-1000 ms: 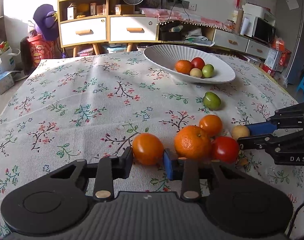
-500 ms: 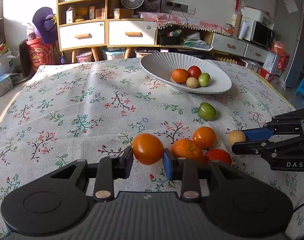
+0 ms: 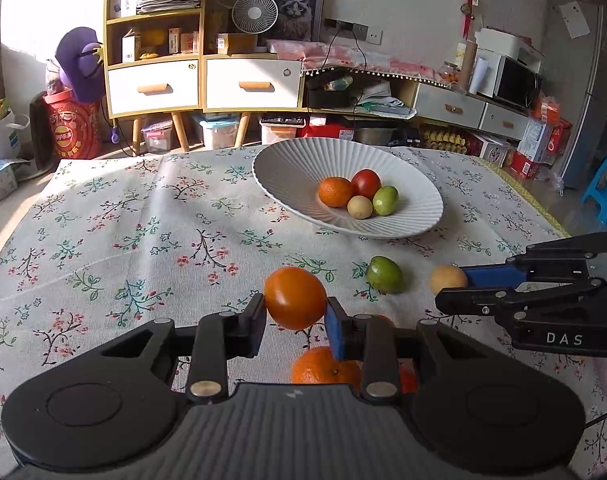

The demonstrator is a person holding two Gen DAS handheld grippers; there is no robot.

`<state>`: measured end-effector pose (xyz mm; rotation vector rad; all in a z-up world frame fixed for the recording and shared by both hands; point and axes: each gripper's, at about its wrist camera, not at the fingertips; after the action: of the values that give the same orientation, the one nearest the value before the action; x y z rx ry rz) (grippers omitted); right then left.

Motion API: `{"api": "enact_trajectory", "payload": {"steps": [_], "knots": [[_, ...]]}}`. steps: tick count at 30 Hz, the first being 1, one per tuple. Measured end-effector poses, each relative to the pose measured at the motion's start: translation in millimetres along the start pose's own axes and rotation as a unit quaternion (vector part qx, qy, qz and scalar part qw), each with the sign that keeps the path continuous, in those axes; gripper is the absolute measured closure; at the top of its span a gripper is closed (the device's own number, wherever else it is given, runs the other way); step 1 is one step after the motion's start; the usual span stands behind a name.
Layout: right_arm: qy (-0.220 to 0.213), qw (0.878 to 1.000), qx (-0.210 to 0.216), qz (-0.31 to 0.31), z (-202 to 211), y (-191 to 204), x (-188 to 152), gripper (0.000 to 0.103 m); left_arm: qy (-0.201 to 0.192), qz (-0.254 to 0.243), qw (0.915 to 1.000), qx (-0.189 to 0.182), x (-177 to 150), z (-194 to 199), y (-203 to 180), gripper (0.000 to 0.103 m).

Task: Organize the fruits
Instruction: 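Carry the orange tomato and kiwi toward the white bowl with both tools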

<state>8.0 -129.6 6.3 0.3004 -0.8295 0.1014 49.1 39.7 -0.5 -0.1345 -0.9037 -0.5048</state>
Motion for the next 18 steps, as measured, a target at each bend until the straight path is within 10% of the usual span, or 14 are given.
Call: {"api": "enact_trajectory", "payload": {"steps": [18], "knots": [[-0.029,0.998,-0.045,-0.029,-25,-44,49,0.080,-0.008,0.012,0.9998,-0.014,58,-39,-12,0.079]]}}
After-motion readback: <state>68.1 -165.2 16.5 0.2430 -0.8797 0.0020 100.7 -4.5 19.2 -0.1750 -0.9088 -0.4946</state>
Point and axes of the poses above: each gripper's, at about its wrist camera, not at the fingertips, and z roughly against the way its jaws point, y to its left, x to its top, and after that the axes turned 12 degrees about -z, right-handed
